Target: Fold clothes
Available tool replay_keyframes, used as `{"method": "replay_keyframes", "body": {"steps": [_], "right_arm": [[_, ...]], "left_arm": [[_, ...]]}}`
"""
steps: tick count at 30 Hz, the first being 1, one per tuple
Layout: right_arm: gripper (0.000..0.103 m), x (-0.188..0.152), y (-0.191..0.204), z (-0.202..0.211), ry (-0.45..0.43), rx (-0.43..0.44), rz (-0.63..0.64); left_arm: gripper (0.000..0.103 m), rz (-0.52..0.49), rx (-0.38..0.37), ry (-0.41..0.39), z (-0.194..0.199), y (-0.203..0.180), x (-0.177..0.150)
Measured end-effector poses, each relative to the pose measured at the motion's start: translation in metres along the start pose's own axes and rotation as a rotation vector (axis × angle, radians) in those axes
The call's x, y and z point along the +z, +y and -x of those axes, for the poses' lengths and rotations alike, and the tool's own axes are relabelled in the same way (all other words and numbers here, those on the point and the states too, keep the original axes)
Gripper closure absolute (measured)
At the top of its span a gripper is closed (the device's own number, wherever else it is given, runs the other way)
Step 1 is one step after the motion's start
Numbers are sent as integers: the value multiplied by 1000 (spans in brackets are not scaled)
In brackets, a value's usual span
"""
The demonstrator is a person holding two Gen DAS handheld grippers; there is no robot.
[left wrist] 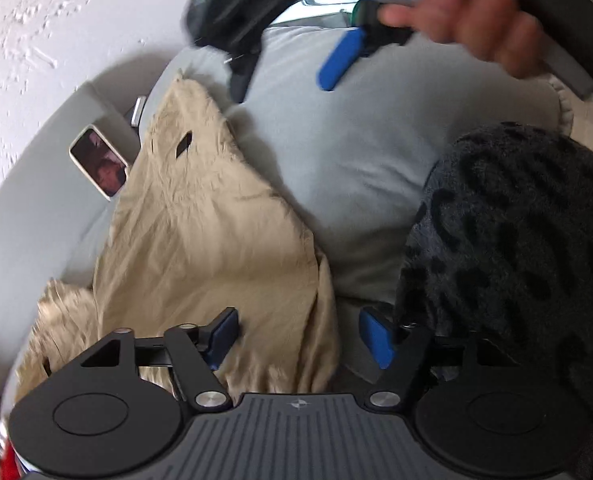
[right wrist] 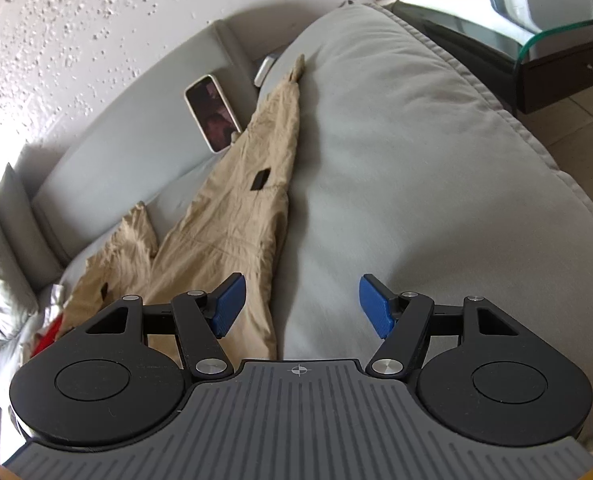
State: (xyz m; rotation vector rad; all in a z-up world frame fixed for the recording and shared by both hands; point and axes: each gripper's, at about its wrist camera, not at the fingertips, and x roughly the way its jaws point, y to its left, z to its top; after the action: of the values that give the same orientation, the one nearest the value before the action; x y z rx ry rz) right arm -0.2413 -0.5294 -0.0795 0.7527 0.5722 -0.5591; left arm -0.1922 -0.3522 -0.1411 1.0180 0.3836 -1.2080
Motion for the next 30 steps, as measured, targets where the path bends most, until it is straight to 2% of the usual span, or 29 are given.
{"method": "replay_keyframes", "body": {"steps": [1, 2, 5, 12, 18, 23, 27, 30], "right_arm": [[34, 5, 1, -4, 0, 5, -1], [34, 10, 1, -9, 0, 9, -2], [34, 25, 3, -22, -1, 23, -4], [37, 76, 2, -68, -5, 6, -50], [37, 119, -3, -115, -24, -39, -61], [37, 140, -11, -150, -50, 6, -140], [40, 154, -8, -172, -87, 38, -173], [45, 169, 1, -189, -78, 7, -144]], "left_arm": [[54, -16, 8, -2, -2, 0, 1], [76, -18, 1, 5, -5, 3, 1], [96, 96, -105, 14, -6, 25, -1], [99, 335, -230, -20, 4, 74, -15], [100, 616, -367, -51, 8, 114, -33], [101, 811, -442, -81, 10, 144, -50], [101, 899, -479, -100, 10, 157, -57], [101, 923, -484, -105, 6, 165, -60]]}}
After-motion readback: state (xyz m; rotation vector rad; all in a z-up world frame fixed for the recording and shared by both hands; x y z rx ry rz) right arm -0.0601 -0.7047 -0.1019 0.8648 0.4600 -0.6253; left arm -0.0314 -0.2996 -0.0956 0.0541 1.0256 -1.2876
